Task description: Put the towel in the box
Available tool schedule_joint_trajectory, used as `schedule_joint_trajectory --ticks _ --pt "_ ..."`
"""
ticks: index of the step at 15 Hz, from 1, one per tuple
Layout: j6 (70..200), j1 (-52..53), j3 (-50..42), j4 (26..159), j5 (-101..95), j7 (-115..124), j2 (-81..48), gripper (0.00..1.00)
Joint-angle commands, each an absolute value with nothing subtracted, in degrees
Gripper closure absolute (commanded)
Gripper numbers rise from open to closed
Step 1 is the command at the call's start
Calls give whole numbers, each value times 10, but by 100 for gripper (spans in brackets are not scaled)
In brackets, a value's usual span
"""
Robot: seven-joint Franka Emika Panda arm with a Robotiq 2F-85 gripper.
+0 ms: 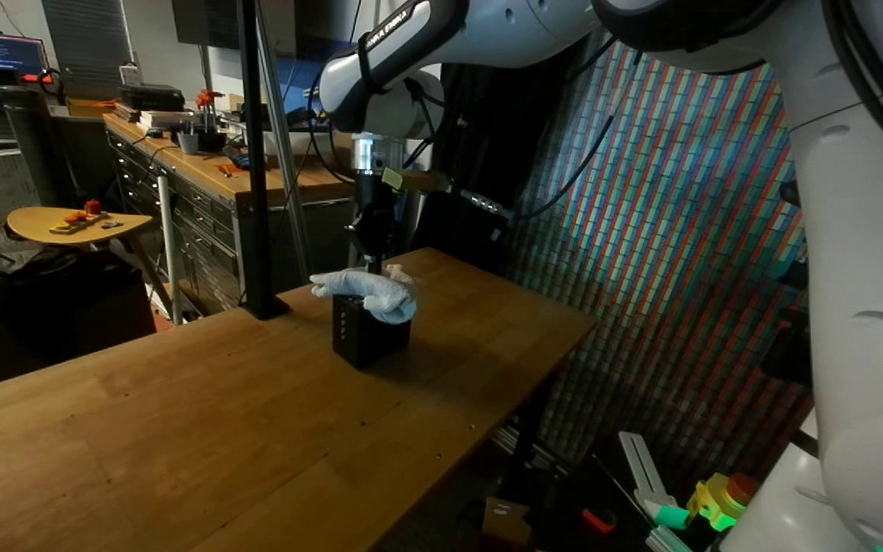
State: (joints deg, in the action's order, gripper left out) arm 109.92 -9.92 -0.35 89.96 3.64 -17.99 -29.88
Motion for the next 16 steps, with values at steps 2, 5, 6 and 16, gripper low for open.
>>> schedule_joint_trajectory --ticks 2,5,6,16 --pt "1148 -100 -8 914 37 -186 -287 100" --pt "1169 -100 -4 921 41 -189 -290 100" --pt "1172 -101 -3 925 42 -190 -290 100" --pt "1226 -104 4 987 44 -212 -284 100"
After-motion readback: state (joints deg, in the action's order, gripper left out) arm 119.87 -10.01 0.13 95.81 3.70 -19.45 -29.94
